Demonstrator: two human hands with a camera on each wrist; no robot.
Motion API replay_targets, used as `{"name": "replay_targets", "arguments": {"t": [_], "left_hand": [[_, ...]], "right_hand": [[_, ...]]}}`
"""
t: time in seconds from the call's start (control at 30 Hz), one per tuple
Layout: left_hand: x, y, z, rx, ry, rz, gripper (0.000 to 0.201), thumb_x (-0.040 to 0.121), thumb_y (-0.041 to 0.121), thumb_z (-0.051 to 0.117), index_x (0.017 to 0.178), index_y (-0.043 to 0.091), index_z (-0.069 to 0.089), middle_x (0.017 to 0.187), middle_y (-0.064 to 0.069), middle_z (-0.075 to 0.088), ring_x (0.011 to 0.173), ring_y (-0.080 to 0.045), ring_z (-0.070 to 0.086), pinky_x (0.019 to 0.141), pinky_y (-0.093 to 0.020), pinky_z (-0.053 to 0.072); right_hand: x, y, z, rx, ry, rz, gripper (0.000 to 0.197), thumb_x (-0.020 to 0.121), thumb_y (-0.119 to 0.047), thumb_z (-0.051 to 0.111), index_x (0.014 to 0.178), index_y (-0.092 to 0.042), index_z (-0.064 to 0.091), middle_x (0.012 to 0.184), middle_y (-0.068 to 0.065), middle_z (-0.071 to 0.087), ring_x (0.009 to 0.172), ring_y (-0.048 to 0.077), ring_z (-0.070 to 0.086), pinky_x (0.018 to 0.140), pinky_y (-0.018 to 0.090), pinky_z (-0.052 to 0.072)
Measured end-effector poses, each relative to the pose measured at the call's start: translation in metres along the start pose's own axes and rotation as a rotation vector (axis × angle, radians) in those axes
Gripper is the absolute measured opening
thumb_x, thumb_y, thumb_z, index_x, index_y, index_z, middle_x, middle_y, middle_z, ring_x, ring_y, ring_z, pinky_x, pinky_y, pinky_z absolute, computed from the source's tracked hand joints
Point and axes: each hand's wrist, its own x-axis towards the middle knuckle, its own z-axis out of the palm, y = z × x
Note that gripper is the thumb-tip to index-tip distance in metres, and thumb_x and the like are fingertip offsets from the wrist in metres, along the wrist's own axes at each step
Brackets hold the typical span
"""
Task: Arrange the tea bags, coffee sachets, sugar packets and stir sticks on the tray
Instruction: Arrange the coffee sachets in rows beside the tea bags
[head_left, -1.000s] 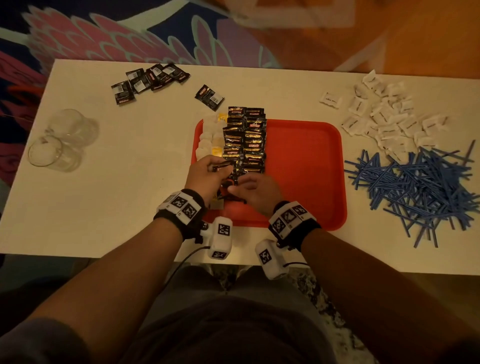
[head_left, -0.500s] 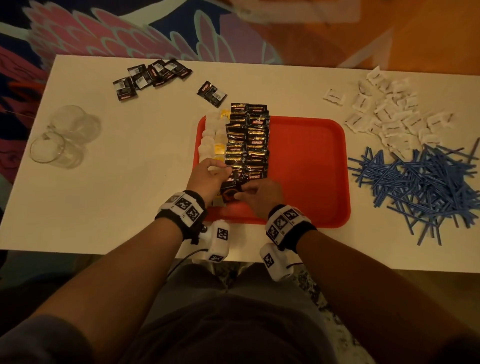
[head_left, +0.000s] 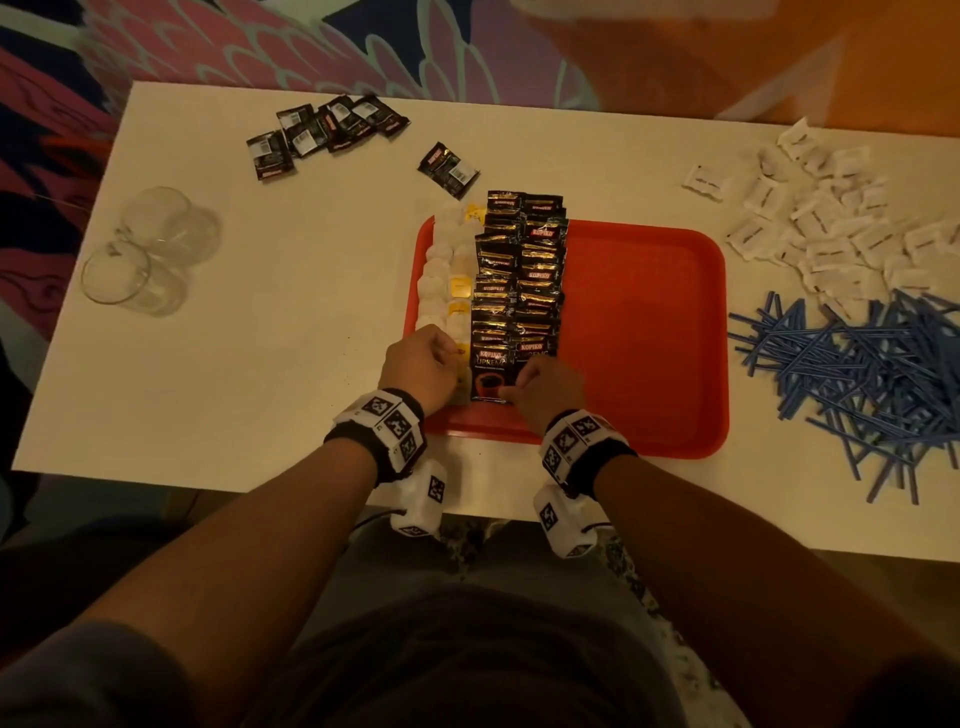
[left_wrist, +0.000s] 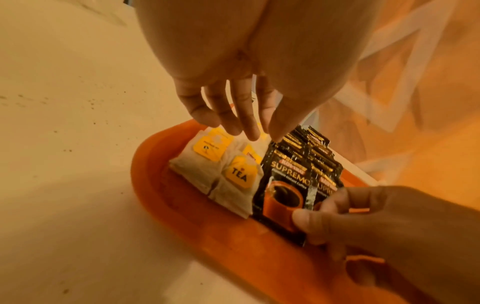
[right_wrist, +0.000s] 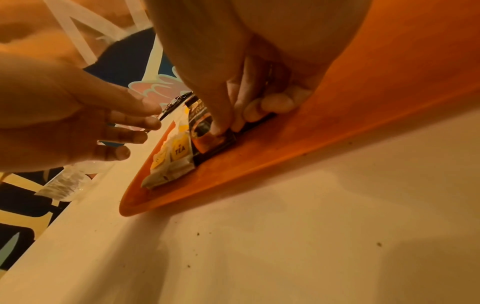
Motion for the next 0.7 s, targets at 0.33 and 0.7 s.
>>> {"name": "replay_targets", "arguments": {"t": [0.33, 0.7], "left_hand": [[-0.001, 0.001, 0.025, 0.334, 0.045, 0.213, 0.024, 0.088, 0.041, 0.070, 0.095, 0.019, 0.064, 0.097, -0.004, 0.065, 0.096, -0.026, 0.056, 0.084, -0.041, 0.049], [0.003, 0.004, 0.029, 0.394, 0.064, 0.266, 0.017, 0.088, 0.032, 0.069, 0.092, 0.018, 0.059, 0.092, -0.005, 0.065, 0.091, -0.027, 0.054, 0.079, -0.039, 0.047]], "right_hand": [[0.002, 0.017, -0.026, -0.025, 0.109, 0.000, 0.030, 0.084, -0.036, 0.072, 0.074, -0.027, 0.046, 0.081, -0.006, 0.062, 0.070, 0.009, 0.058, 0.055, 0.022, 0.046], [0.002, 0.008, -0.028, -0.032, 0.138, -0.016, 0.031, 0.086, -0.037, 0.071, 0.073, -0.026, 0.045, 0.081, -0.006, 0.055, 0.066, 0.006, 0.049, 0.053, 0.020, 0.036]]}}
